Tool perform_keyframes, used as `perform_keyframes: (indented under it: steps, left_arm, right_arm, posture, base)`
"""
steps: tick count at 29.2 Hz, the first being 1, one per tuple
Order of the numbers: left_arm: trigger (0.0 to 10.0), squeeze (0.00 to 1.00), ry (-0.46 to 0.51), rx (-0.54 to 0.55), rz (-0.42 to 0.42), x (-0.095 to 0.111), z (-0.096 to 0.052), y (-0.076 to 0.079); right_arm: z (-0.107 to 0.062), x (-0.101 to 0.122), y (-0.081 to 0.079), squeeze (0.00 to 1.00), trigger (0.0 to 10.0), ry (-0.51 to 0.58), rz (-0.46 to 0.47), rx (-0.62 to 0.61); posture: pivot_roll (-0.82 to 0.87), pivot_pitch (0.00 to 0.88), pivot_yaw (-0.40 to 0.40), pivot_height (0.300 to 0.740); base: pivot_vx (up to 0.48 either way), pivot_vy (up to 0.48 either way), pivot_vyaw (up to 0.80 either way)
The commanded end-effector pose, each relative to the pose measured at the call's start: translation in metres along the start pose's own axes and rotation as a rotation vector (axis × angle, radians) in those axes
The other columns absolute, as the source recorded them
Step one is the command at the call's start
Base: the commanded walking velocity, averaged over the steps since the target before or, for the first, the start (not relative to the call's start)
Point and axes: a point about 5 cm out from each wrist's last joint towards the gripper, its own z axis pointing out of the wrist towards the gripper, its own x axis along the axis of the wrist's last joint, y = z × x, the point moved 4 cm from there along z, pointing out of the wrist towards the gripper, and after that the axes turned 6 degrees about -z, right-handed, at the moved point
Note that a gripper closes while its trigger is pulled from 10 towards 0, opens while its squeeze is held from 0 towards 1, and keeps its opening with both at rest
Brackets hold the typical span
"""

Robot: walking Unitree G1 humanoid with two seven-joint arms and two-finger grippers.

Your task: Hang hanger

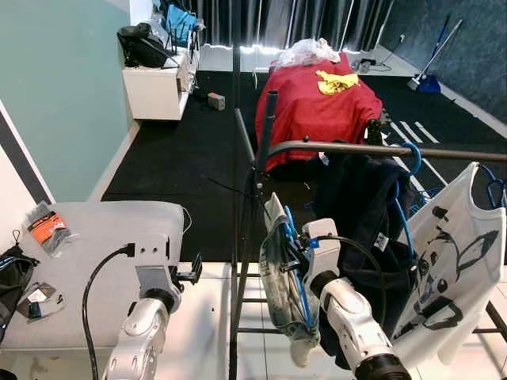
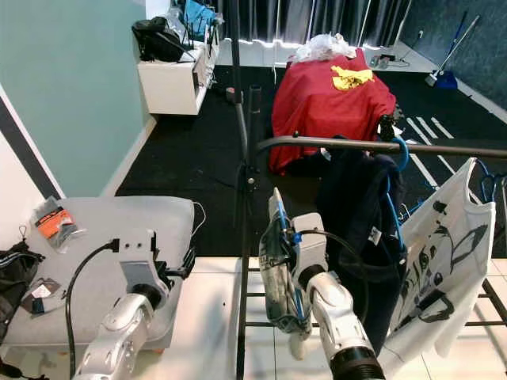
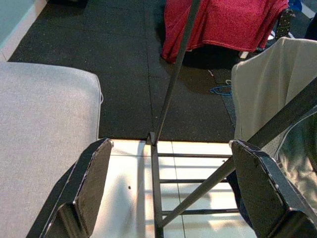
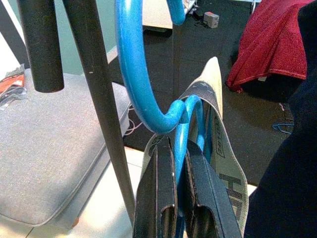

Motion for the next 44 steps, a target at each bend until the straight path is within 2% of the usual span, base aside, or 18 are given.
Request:
perform_keyframes:
  steps: [1, 4, 9, 12, 19, 24, 34, 44]
  left_arm:
    - [10.0, 0.00, -0.018, -0.008, 0.004, -0.001, 0.001, 0.002]
    - [10.0, 0.00, -0.023, -0.004, 0.012, -0.001, 0.002, 0.001]
    - [10.0, 0.00, -0.033, -0.005, 0.031, -0.003, 0.005, 0.003]
    - [10.0, 0.00, -0.034, -0.006, 0.030, -0.004, 0.005, 0.003]
    - [10.0, 0.00, -0.041, -0.001, 0.028, -0.003, 0.006, 0.002]
    - [10.0, 0.00, -0.045, 0.014, 0.019, -0.004, 0.006, -0.002]
    - [10.0, 0.00, -0.048, 0.027, -0.017, -0.011, -0.004, 0.000]
    - [10.0, 0.00, -0.054, -0.001, -0.005, -0.009, -0.002, 0.003]
  right_arm:
    - [0.001, -0.004, 0.001, 0.00, 10.0, -0.026, 0.005, -0.005]
    - [0.001, -0.007, 0.000, 0.00, 10.0, -0.047, 0.013, -0.004]
    - [-0.002, -0.032, 0.000, 0.00, 10.0, -0.201, 0.007, 0.000]
    - [-0.003, -0.037, -0.001, 0.00, 10.0, -0.230, -0.009, 0.007]
    - [0.000, -0.028, -0.004, 0.00, 10.0, -0.170, 0.017, 0.006]
    - [0.003, -0.022, -0.007, 0.00, 10.0, -0.139, 0.003, 0.017]
    - [0.003, -0.024, -0.014, 0.00, 10.0, -0.157, -0.058, 0.058]
    - [0.002, -0.025, -0.014, 0.00, 10.0, -0.167, -0.053, 0.049]
  posture:
    - [-0.02, 0.023, -0.048, 0.740]
    - [-0.03, 0.030, -0.046, 0.740]
    - [-0.03, 0.029, -0.047, 0.740]
    - [-0.03, 0.029, -0.048, 0.740]
    - [-0.01, 0.021, -0.046, 0.740]
    - [-0.02, 0.027, -0.042, 0.740]
    - [-0.02, 0.048, -0.070, 0.740]
    - [-0.01, 0.062, -0.056, 0.740]
  base:
    - [0.000, 0.000, 0.00]
    - [0.000, 0.000, 0.00]
    - [0.000, 0.000, 0.00]
    - [0.000, 0.000, 0.00]
    - [0.000, 0.000, 0.00]
    - [0.000, 0.000, 0.00]
    - [0.000, 0.000, 0.00]
    - [-0.097, 0.000, 0.00]
